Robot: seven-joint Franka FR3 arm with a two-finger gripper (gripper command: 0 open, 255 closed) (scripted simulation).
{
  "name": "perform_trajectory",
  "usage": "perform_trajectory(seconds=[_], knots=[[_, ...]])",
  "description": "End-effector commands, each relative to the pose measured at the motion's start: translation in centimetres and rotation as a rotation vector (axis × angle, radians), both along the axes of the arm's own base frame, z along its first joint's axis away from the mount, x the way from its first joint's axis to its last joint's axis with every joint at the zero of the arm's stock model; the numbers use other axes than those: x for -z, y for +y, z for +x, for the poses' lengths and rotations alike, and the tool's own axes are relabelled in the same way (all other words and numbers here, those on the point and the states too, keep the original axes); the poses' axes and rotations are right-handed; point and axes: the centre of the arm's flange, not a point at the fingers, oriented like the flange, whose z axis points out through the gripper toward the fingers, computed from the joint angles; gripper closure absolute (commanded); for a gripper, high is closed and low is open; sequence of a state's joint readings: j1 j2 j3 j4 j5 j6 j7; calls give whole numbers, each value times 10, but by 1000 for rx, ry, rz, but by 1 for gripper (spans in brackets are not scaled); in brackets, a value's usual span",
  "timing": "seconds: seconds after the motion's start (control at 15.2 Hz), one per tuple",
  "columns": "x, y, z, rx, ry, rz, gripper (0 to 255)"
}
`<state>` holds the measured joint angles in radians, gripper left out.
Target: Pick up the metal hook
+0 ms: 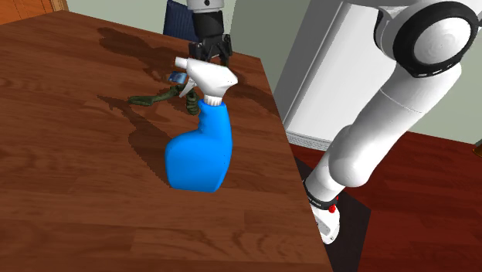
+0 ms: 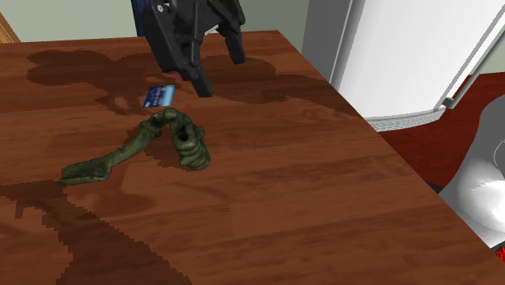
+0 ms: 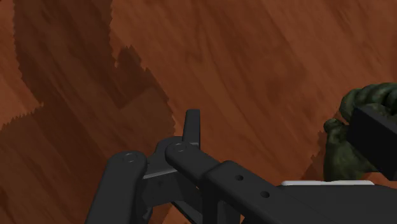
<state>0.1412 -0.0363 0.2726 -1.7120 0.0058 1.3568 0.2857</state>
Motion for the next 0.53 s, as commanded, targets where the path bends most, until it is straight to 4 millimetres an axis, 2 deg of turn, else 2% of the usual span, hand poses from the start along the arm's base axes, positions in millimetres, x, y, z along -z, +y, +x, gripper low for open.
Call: perform_trajectory(seconds=[0.0,0.26,0.46], knots=[[-1,26,18,-17,13,-17,0],[1,77,49,-51,39,-51,0],[11,78,49,-52,39,-52,0]])
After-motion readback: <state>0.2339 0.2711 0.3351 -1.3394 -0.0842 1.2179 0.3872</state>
